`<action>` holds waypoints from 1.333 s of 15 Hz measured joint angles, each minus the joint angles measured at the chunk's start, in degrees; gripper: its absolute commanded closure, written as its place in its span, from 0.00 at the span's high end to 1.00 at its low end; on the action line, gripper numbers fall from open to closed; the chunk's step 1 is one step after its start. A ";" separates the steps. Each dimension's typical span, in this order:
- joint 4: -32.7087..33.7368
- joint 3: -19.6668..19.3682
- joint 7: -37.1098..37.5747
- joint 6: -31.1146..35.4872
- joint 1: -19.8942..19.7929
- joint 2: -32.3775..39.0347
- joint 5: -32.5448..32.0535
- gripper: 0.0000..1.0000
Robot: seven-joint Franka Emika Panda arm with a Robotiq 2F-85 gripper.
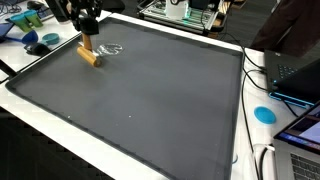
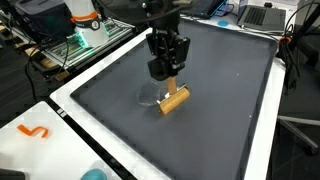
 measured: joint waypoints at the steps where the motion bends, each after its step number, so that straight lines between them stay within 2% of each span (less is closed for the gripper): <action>1: -0.01 0.01 0.02 -0.11 0.19 -0.83 -0.12 0.24; 5: -0.15 0.51 -0.06 -3.00 0.82 -4.66 -0.14 0.24; 12: 0.04 2.12 -0.37 -12.40 3.78 -10.75 -1.53 0.24; 20: 1.67 5.06 0.77 -20.03 7.43 -11.42 -6.30 0.24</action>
